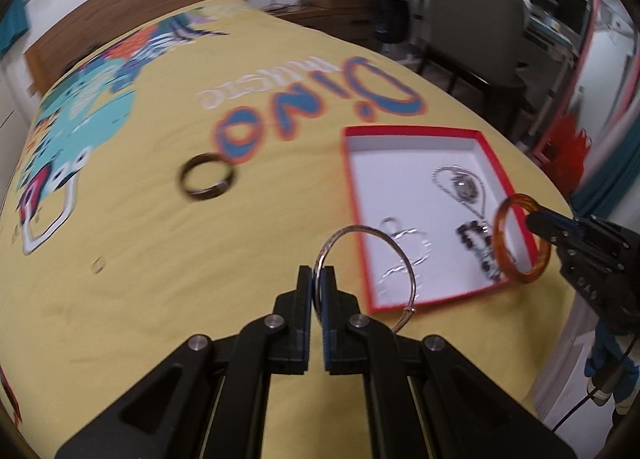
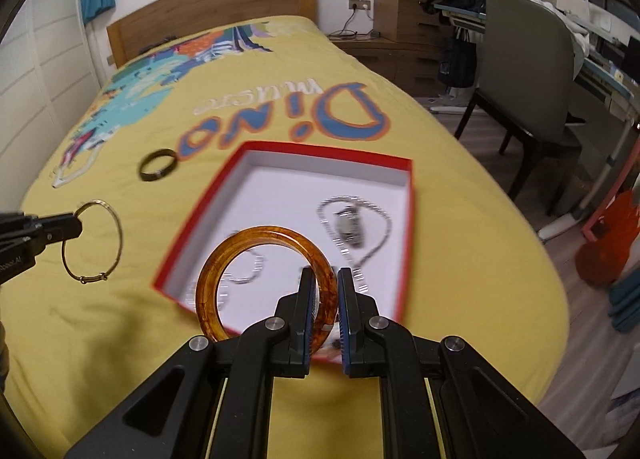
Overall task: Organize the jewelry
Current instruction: 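Carry the hoop and amber bangle into the red box and release both, then withdraw both open tools from the box toward the remaining rings, then grasp the small silver ring with the left tool while the right grasps the dark bangle, then carry the small ring and dark bangle into the red box and release both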
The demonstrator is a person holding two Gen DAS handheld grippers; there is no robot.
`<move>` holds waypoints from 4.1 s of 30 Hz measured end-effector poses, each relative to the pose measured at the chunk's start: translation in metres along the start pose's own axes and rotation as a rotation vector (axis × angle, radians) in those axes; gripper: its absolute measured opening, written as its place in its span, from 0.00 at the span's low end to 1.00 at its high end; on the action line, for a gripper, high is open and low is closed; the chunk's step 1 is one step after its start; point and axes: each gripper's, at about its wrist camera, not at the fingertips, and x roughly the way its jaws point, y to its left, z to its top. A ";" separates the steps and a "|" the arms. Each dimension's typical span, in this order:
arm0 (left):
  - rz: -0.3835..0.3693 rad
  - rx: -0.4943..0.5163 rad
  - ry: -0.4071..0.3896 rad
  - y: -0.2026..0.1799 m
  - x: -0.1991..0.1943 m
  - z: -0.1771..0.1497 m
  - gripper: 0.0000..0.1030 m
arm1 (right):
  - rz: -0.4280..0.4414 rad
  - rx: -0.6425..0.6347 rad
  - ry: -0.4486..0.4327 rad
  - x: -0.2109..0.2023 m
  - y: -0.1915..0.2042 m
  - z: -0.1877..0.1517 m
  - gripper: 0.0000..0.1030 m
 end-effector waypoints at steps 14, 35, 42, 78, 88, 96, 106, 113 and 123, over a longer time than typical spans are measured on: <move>-0.021 0.077 0.126 -0.055 0.078 0.008 0.04 | -0.026 -0.166 0.076 0.056 -0.010 0.001 0.10; -0.134 -0.024 0.089 -0.031 0.048 -0.009 0.29 | -0.046 -0.160 0.069 0.034 -0.015 -0.004 0.28; -0.082 -0.120 0.055 0.040 0.023 -0.022 0.29 | -0.005 -0.150 0.016 0.009 0.011 0.018 0.28; 0.052 -0.422 0.046 0.301 0.095 -0.049 0.25 | 0.246 -0.095 0.163 0.206 0.216 0.143 0.37; 0.084 -0.384 0.035 0.294 0.086 -0.050 0.17 | 0.253 -0.109 0.199 0.223 0.229 0.125 0.09; 0.108 -0.379 0.027 0.287 0.060 -0.054 0.17 | 0.254 -0.106 0.136 0.183 0.225 0.118 0.09; 0.119 -0.341 -0.015 0.257 0.009 -0.056 0.17 | 0.272 -0.091 0.052 0.103 0.208 0.114 0.09; 0.096 -0.282 -0.044 0.214 -0.021 -0.051 0.17 | 0.243 -0.088 0.006 0.052 0.177 0.102 0.09; -0.044 -0.154 -0.069 0.104 -0.022 -0.015 0.17 | 0.090 -0.048 0.005 0.028 0.071 0.076 0.09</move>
